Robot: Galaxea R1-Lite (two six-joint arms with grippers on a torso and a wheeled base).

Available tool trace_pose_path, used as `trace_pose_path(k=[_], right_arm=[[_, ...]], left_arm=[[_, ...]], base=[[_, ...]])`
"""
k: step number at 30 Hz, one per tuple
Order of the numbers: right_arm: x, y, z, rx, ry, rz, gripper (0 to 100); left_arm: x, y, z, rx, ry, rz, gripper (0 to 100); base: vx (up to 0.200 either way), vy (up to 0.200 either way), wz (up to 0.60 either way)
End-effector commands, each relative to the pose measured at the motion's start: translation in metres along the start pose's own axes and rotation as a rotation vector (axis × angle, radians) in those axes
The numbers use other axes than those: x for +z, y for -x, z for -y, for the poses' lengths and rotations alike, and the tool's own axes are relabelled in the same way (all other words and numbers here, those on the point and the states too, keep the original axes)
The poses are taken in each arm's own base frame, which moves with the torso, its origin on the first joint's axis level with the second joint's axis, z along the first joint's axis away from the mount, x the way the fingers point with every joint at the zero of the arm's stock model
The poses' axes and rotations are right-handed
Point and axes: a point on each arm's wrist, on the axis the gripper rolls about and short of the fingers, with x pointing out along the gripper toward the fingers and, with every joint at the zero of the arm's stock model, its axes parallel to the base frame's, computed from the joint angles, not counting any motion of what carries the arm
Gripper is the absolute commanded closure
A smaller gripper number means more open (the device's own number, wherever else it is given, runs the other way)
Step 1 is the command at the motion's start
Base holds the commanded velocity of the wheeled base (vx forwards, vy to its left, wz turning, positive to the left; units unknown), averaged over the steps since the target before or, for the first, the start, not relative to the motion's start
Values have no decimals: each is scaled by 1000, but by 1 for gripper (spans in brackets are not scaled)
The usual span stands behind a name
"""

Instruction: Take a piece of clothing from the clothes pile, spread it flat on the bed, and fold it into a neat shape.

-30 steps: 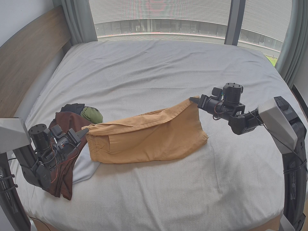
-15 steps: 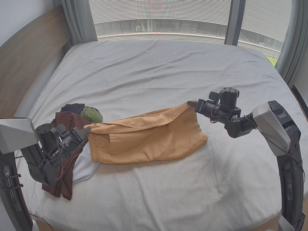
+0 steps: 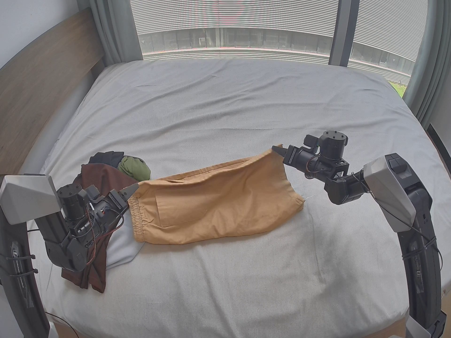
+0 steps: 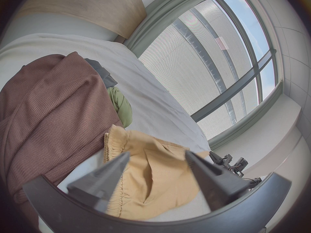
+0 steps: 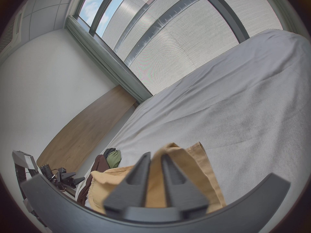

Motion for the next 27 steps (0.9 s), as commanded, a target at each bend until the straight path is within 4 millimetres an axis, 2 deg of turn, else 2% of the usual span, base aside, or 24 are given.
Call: trace_pose_path(k=[1,5,9,15,18,23,25,27], right_arm=[[4,-5,1,-21,11,46,0],[8,-9,3,-57,25,114,0],[9,0,2,-77,14,96,0],[15,28,-18,-94,-5,53,0],[12,54,-33,-114,-26,-3,0],[-14,87,-37,-165,-20,-101,0],[-19,90,-36,-170,-15,-118,0],[-42,102,-28,-206,-15,-184,0]], left_arm=[[1,-2,-4,17,-5,16,0],[4,-8,-7,65,-10,79,0],[6,-6,-5,72,-9,94,0],[9,2,7,50,-11,91,0],[11,15,24,11,-24,80,0],[14,40,50,-81,-44,30,0],[13,42,52,-92,-50,20,0],[10,47,53,-112,-88,-15,0]], base=[[0,0,0],[0,0,0],[0,0,0],[0,0,0],[0,0,0],[0,0,0],[0,0,0],[0,0,0]])
